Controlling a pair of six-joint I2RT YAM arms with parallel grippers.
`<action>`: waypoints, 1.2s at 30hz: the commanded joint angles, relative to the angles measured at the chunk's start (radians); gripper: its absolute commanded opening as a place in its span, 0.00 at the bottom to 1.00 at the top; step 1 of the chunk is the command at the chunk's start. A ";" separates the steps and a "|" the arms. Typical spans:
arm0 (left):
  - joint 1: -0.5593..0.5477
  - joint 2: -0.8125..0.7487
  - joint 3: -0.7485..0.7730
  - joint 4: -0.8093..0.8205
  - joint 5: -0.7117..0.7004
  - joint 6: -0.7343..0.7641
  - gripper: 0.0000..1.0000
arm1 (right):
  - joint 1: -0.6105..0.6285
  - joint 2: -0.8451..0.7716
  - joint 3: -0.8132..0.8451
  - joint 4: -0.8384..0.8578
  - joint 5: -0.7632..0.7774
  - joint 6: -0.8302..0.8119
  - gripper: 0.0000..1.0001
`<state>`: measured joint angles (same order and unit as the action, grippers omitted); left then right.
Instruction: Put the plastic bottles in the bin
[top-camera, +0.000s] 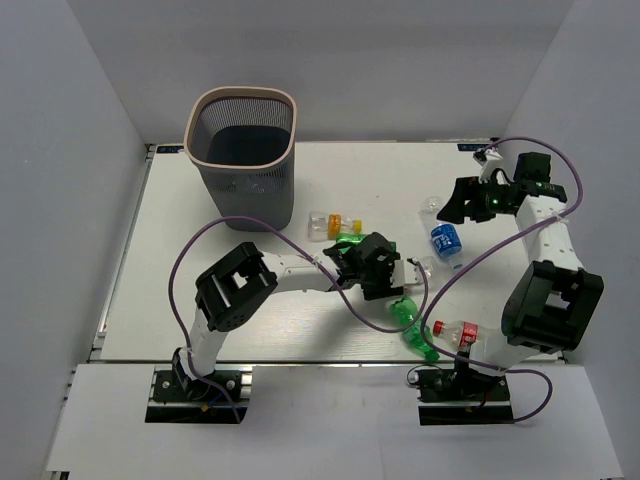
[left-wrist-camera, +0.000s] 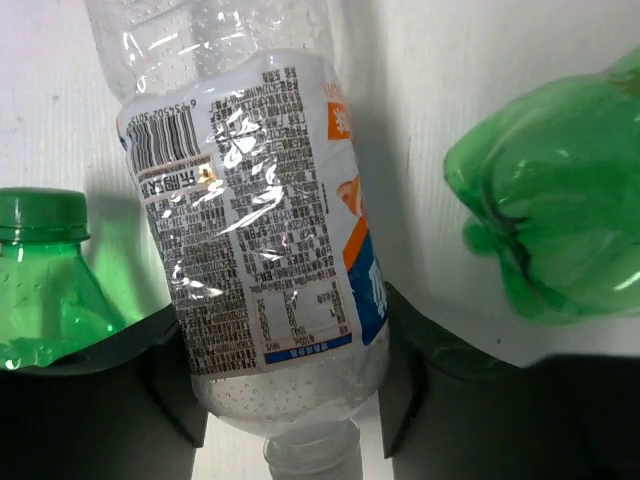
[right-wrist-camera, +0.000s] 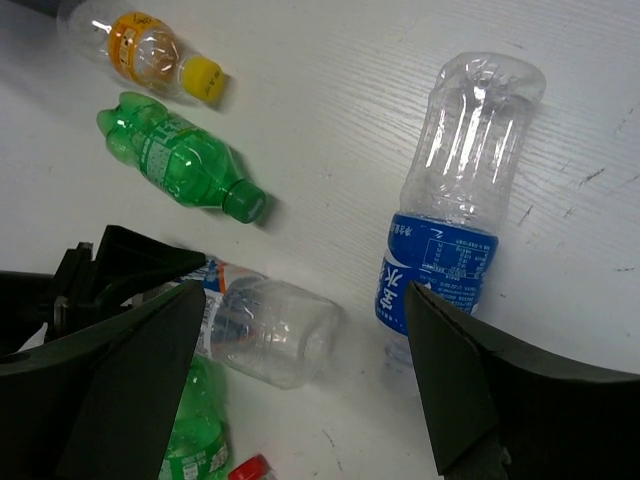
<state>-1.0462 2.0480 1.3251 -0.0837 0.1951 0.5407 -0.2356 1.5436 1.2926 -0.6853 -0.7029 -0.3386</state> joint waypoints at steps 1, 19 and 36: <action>-0.006 -0.008 0.028 -0.088 -0.049 -0.027 0.49 | -0.007 -0.036 -0.027 0.007 -0.017 -0.016 0.86; 0.034 -0.233 0.304 -0.188 -0.333 -0.142 0.02 | -0.019 -0.118 -0.157 0.242 0.298 0.098 0.89; 0.248 -0.518 0.361 -0.223 -0.796 -0.280 0.00 | -0.036 -0.110 -0.181 0.365 0.099 0.188 0.70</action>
<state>-0.8463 1.6592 1.6176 -0.3622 -0.4839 0.3256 -0.2737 1.4113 1.0969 -0.3344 -0.5343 -0.1486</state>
